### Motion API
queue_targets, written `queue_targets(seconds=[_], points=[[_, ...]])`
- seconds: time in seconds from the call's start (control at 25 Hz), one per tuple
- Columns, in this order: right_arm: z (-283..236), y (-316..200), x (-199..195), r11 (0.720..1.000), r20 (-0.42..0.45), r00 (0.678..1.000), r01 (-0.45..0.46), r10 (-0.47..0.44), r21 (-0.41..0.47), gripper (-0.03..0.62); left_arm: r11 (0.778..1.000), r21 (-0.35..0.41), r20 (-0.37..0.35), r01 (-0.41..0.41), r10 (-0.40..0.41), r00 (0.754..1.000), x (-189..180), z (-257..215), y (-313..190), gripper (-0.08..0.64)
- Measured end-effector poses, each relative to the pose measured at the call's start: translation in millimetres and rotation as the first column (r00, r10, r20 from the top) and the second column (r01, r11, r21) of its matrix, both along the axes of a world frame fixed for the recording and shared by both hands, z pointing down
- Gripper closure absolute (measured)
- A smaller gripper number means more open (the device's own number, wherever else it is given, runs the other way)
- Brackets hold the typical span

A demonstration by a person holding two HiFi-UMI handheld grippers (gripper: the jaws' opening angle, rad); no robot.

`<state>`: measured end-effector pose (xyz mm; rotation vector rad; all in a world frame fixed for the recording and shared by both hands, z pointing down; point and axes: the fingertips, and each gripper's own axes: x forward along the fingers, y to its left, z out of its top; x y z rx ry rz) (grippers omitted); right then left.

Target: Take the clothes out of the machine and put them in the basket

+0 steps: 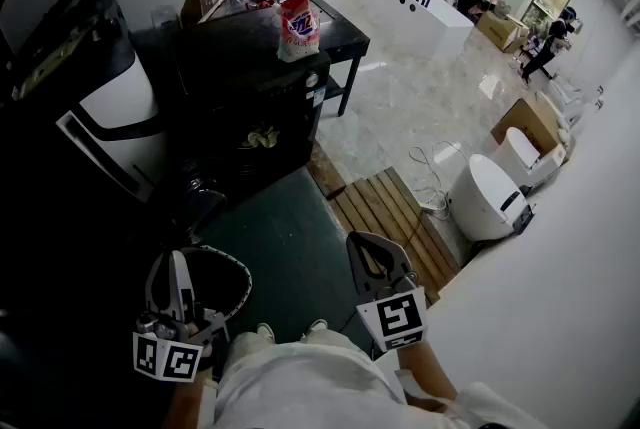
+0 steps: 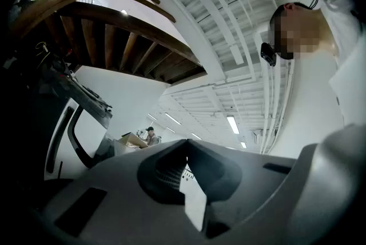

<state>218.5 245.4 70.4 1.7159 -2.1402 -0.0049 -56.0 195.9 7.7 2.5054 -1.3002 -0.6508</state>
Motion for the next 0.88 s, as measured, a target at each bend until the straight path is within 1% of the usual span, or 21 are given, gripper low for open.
queue_targets(seconds=[0.36, 0.52, 0.64, 0.68, 0.72, 0.8, 0.88], points=[[-2.6, -2.0, 2.1, 1.0, -0.002, 1.0, 0.003, -0.003, 0.003, 0.581, 1.0, -0.008, -0.003, -0.016, 0.016, 1.0, 8.5, 3.0, -6.1, 0.546], [8.8, -3.8, 3.5, 0.999, 0.038, 0.999, 0.022, -0.02, -0.042, 0.58, 1.0, -0.008, -0.006, -0.021, 0.021, 1.0, 12.3, 4.3, -9.3, 0.546], [7.6, -6.5, 16.1, 1.0, 0.059, 0.998, 0.006, -0.005, -0.029, 0.58, 1.0, -0.011, -0.005, -0.022, 0.022, 1.0, 16.4, 4.9, -10.7, 0.546], [6.8, -7.9, 19.7, 1.0, 0.061, 0.998, 0.008, -0.007, -0.025, 0.559, 1.0, -0.014, -0.004, -0.023, 0.023, 1.0, 17.6, 5.5, -11.7, 0.546], [6.9, -9.6, 21.9, 1.0, 0.063, 0.998, 0.014, -0.012, -0.025, 0.497, 1.0, -0.017, -0.004, -0.023, 0.023, 1.0, 18.5, 6.5, -13.0, 0.546], [8.6, -12.9, 24.4, 0.999, 0.055, 0.998, 0.031, -0.03, -0.025, 0.427, 0.999, -0.021, -0.002, -0.024, 0.024, 1.0, 21.3, 8.4, -15.6, 0.546], [11.1, -15.2, 25.8, 0.998, 0.029, 0.998, 0.06, -0.059, -0.026, 0.347, 0.999, -0.023, -0.001, -0.027, 0.027, 1.0, 27.9, 8.8, -17.5, 0.546]])
